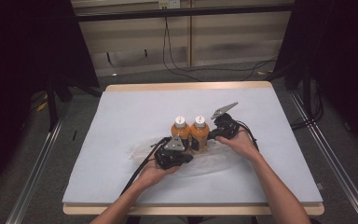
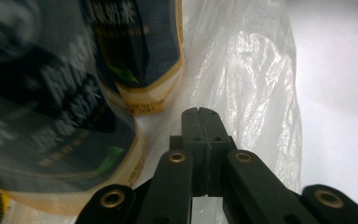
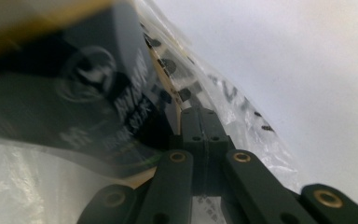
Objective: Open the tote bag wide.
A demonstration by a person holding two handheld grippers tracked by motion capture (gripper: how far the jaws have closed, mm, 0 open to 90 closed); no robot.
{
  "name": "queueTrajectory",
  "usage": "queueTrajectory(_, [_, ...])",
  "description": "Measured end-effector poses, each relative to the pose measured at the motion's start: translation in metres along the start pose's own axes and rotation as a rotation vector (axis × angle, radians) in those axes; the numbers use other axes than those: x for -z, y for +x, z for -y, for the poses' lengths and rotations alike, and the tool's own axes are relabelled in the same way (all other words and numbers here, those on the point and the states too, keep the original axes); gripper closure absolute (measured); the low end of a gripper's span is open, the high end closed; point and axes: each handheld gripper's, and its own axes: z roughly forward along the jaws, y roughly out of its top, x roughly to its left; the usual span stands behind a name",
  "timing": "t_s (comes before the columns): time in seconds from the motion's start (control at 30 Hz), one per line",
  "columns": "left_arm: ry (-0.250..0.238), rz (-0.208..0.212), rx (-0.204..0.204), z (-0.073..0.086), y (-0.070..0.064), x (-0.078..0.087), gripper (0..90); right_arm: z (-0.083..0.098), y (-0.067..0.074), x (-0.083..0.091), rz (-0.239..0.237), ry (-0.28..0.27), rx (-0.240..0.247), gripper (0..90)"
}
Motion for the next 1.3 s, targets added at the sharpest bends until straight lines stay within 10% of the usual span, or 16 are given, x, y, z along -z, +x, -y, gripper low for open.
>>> queueTrajectory(0.53, [0.013, 0.027, 0.001, 0.003, -0.006, -0.003, 90.0, 0.0, 0.0, -0.017, 0.056, 0.053, 0.024, 90.0])
queueTrajectory(1.3, [-0.003, 0.134, -0.009, 0.005, -0.022, -0.004, 90.0, -0.008, -0.017, -0.028, 0.036, 0.001, -0.066, 90.0])
